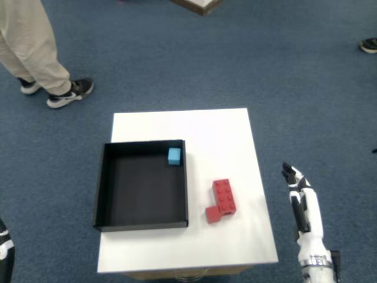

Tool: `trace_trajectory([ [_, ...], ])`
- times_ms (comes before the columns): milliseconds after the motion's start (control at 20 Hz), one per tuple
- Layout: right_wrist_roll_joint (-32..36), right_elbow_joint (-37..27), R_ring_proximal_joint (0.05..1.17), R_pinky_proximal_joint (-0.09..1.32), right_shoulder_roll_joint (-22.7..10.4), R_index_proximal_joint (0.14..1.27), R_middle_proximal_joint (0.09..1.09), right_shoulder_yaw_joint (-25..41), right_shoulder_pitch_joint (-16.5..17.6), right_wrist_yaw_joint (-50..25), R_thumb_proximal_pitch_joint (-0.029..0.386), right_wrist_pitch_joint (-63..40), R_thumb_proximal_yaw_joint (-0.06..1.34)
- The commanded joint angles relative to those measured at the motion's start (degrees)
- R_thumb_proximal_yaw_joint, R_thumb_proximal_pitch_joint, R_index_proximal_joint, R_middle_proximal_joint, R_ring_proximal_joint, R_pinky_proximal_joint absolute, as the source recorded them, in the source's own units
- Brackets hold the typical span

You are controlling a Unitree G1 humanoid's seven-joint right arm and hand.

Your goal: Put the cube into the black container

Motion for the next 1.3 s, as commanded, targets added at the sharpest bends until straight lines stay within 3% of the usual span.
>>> trace_trajectory([
  [50,1.75,1.49,0.25,0.00,-0.22,0.33,0.24,-2.11,-1.09,1.67,0.222,-5.88,-0.01],
  [850,4.19,6.72,0.27,0.01,4.34,0.33,0.26,-4.48,-0.72,7.44,0.232,-9.56,-0.01],
  [1300,5.79,8.26,0.27,0.02,5.85,0.32,0.25,-5.63,0.28,10.68,0.218,-7.85,-0.01],
])
